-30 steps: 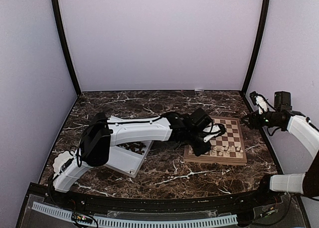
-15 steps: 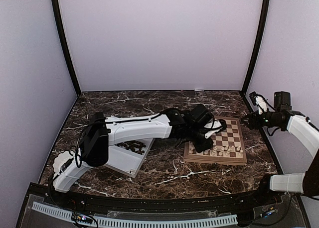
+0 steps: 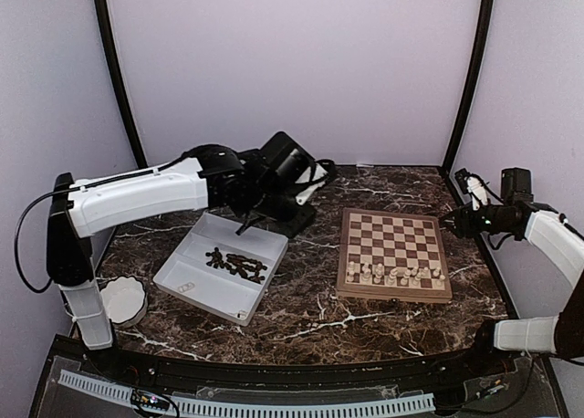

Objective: Set up the chess pieces on the board
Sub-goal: Pick up the knight from the storage box.

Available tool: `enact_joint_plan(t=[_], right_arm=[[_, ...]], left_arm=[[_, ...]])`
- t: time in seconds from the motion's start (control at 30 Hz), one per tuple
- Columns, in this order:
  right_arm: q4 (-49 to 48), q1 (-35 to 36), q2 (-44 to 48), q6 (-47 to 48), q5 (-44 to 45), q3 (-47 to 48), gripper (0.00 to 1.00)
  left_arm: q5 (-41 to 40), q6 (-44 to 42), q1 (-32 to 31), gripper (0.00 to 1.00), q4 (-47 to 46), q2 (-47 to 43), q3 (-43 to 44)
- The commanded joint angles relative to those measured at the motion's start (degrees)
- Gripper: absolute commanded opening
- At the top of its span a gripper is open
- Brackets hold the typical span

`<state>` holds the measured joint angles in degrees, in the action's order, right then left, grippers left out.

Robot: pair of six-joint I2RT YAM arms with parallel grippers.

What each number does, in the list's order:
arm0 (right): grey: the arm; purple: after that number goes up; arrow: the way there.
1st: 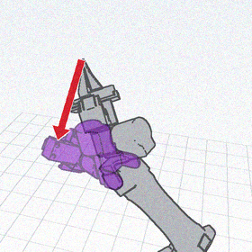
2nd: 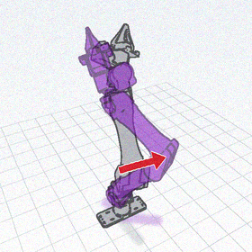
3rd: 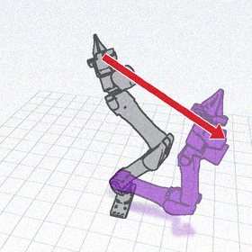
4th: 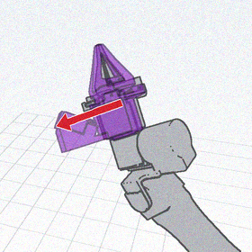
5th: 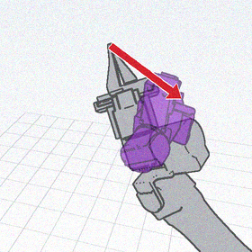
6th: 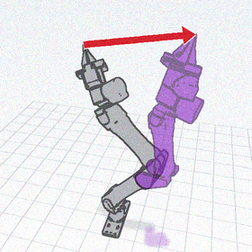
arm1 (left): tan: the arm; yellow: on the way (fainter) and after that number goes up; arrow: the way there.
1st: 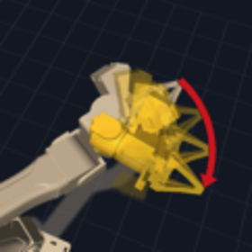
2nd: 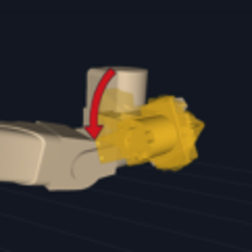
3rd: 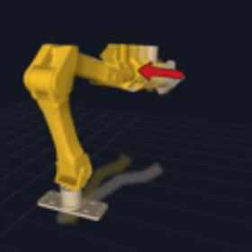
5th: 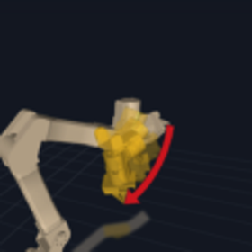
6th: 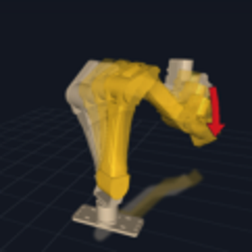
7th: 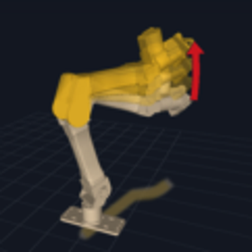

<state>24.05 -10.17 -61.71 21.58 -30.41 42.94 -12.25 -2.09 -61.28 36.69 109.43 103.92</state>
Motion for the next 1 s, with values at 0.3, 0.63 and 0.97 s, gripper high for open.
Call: enact_joint_plan(t=[0.3, 0.63, 0.97], right_arm=[[0.37, -0.20, -1.48, 1.63, -2.27, 0.78, 0.60], [0.64, -0.20, -0.95, 1.97, -2.87, 0.57, 0.60], [0.73, -0.20, -0.86, 1.98, -2.76, 0.48, 0.60]], left_arm=[[1.57, 21.18, 18.59, 0.33, 18.38, -20.64, -33.57], [4.41, 17.11, 25.81, 0.39, 16.64, -15.87, -40.53], [7.55, 13.24, 27.00, 0.37, 14.98, -10.00, -40.91]])
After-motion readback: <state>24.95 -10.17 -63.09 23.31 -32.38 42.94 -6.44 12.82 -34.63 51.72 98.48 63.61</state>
